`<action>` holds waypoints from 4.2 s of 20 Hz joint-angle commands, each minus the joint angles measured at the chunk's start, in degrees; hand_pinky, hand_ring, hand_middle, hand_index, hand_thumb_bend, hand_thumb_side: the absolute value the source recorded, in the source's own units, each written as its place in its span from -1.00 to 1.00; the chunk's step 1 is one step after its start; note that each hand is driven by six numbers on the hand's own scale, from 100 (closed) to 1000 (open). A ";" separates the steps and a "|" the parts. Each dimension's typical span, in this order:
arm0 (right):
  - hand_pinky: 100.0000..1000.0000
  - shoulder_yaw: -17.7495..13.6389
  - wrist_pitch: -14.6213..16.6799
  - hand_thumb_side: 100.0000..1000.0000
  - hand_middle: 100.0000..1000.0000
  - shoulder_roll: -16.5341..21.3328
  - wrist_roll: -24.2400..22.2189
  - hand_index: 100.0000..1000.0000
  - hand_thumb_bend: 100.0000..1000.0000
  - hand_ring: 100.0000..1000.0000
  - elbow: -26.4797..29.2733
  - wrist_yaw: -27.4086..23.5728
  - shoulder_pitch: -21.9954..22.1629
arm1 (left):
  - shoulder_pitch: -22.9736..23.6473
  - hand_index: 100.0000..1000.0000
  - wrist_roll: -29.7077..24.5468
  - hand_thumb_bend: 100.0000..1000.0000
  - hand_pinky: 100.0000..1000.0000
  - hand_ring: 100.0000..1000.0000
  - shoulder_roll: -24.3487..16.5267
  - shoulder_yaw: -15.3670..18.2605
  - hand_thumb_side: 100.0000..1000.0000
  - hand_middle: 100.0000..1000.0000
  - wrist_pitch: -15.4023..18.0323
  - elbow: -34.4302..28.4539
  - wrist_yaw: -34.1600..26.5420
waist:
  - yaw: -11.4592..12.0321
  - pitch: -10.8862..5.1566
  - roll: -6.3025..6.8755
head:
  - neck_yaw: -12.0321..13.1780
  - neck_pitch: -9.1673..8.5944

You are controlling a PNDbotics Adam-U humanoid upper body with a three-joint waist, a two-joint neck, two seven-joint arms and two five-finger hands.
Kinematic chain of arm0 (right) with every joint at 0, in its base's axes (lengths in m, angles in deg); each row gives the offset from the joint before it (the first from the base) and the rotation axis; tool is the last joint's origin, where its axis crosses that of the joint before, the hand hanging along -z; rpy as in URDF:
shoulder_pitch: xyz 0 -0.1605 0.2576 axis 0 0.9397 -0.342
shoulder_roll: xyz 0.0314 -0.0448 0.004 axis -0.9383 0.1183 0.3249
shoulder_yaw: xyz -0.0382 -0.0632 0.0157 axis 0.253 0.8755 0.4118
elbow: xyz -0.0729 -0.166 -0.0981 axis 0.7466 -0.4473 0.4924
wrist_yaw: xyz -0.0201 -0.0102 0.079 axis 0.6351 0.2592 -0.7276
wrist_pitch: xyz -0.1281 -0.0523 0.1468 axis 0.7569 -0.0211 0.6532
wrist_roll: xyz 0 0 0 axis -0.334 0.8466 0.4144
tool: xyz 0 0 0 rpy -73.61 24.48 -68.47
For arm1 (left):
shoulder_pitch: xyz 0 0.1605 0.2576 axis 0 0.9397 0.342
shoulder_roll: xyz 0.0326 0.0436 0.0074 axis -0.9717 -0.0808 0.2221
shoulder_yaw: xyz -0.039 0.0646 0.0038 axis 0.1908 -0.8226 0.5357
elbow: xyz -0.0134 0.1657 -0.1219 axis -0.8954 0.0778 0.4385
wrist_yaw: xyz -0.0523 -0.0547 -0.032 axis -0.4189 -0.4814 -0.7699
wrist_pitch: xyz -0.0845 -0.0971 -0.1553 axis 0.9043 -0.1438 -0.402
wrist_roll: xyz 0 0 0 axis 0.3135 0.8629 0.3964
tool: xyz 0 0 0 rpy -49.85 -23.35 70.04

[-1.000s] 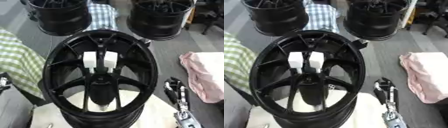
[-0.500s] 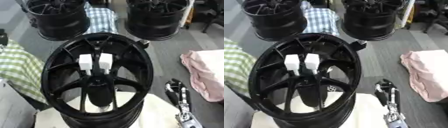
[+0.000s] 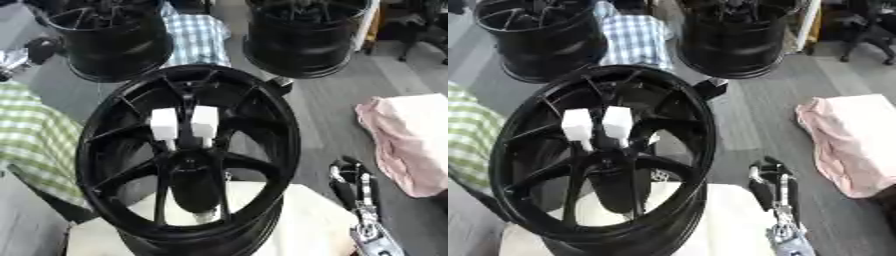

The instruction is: Pull the pin out of the wheel hub.

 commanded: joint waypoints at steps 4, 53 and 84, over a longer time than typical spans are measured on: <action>0.46 0.47 0.20 -0.01 0.15 0.10 -0.67 0.57 -1.00 0.21 0.59 0.48 -0.93 | -0.94 0.66 -5.40 -0.27 0.55 0.46 -9.44 -8.37 0.21 0.40 5.52 -4.30 -0.48 | -0.74 -0.17 -0.15 | 1.31 -0.08; 0.46 0.43 0.07 0.00 0.15 -0.37 -0.82 0.57 -1.00 0.21 0.46 0.08 -0.70 | -16.24 0.72 -26.25 -0.17 0.55 0.48 14.34 -17.64 0.03 0.53 1.22 17.99 17.87 | -0.22 -0.51 -1.14 | 0.74 -0.08; 0.46 0.40 0.11 0.00 0.15 -0.55 -0.80 0.57 -1.00 0.21 0.59 0.18 -0.80 | -15.06 0.16 -26.09 -0.74 0.26 -0.04 15.54 -16.66 -0.21 -0.13 -0.49 20.25 12.30 | -0.35 -0.45 -1.19 | 0.65 -0.08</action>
